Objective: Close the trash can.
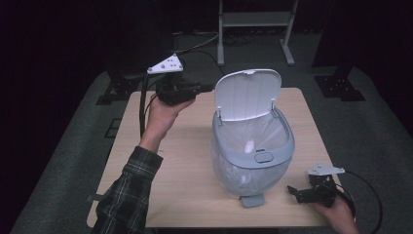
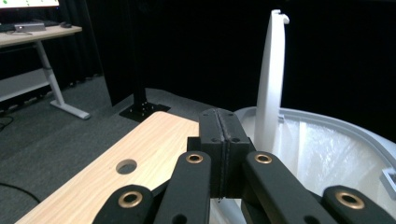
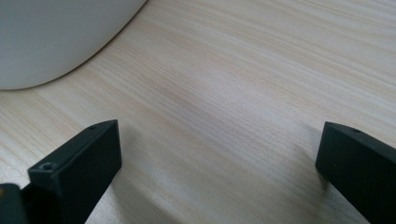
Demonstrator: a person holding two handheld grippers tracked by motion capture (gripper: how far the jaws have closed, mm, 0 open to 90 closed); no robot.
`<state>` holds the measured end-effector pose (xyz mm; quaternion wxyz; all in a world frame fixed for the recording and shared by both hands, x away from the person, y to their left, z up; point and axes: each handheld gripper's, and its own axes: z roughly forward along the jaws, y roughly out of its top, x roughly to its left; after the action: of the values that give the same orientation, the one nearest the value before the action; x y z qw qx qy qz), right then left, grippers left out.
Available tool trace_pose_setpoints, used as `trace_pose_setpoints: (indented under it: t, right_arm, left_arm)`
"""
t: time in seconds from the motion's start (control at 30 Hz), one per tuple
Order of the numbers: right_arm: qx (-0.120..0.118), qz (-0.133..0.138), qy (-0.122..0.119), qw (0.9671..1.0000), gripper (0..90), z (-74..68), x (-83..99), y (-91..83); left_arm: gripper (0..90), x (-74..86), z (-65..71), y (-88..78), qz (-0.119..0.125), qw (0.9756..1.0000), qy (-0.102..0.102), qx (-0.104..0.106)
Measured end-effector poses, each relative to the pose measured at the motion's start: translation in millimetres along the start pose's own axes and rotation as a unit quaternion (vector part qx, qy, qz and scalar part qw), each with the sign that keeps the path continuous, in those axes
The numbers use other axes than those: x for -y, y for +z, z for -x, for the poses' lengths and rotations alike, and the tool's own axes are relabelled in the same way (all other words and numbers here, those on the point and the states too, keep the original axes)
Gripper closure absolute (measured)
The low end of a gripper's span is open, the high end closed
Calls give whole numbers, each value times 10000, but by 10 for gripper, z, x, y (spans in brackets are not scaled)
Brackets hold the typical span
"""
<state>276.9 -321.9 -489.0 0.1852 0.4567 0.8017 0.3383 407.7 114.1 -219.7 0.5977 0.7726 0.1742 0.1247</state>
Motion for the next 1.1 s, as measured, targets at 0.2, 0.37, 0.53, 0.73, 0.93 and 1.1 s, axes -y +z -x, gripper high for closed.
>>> trace_pose_setpoints:
  t: [0.2,0.37,0.53,0.73,0.93,1.1]
  right_arm:
    - [-1,0,1,10000,0,0,0,0]
    - [-4,-1,-8,10000,0,0,3,-3]
    - [-4,3,-8,10000,0,0,4,-3]
    - [-4,3,-11,10000,0,0,4,-3]
    - [-4,2,-10,10000,0,0,4,-3]
    - [-3,6,-17,10000,0,1,4,-2]
  left_arm:
    - [899,-18,-15,126,15,10000,-9,29]
    - [899,-27,-16,177,92,9999,-67,68]
    - [899,-66,10,194,158,9997,-62,178]
    - [900,-129,105,182,156,9994,36,312]
    - [899,-159,202,169,119,9984,143,533]
    - [899,-180,299,164,63,9969,178,764]
